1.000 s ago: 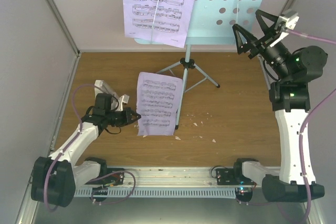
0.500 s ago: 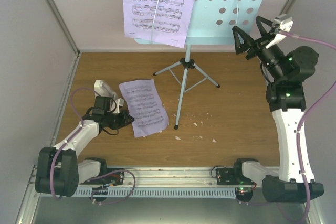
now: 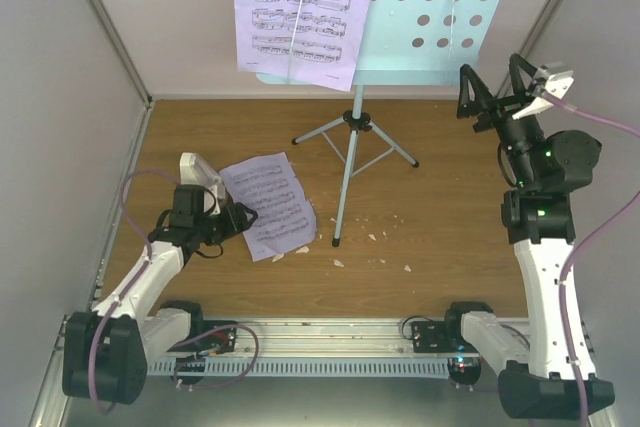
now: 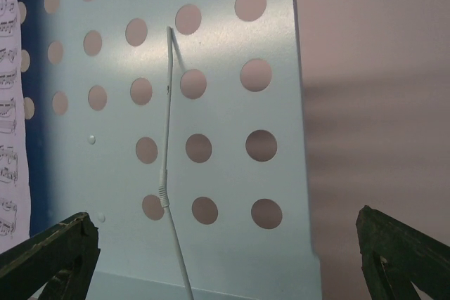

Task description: Pack up the instrument practice props

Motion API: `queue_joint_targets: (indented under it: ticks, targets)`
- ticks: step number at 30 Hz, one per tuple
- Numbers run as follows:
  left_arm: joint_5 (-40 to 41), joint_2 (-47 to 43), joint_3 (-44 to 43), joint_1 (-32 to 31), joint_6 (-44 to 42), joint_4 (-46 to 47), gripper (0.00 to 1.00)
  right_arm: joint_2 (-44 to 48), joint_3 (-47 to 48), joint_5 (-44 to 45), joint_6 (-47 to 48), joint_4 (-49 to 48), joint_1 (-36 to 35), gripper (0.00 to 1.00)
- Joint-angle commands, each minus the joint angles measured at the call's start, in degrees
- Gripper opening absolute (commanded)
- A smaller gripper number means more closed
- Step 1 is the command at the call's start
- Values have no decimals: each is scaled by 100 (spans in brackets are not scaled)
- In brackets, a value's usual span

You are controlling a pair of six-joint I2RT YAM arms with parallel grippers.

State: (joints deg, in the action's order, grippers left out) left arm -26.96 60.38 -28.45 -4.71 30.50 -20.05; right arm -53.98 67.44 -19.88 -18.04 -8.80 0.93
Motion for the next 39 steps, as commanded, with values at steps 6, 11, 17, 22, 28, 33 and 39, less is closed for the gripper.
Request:
queue_joint_targets:
  ticks: [6,11,17,22,28,33,39]
  targets:
    - [950,-1270,-479,50,303,457,91,163,-203,525,-246,597,-14,100]
    - [1563,-2688,-845,55,-365,1093,96,109,-881,561,-914,1336,-14,100]
    - [1218,-2081,-1992,50,-1146,693,96,-210,-1518,-207,-1180,1539,-182,100]
    - [475,-1239,-2680,49,-1281,464,96,-750,-1243,-5,-651,1989,-1376,100]
    - [188,-967,-2732,54,-671,765,99,-1088,-853,-1,-533,2002,-2781,100]
    - [-49,-1035,-3065,50,-721,863,99,-805,-151,-1165,-335,1498,-2957,100]
    - [-569,-1239,-3106,49,-1036,1179,99,-1463,1650,-1427,171,2181,-2920,87]
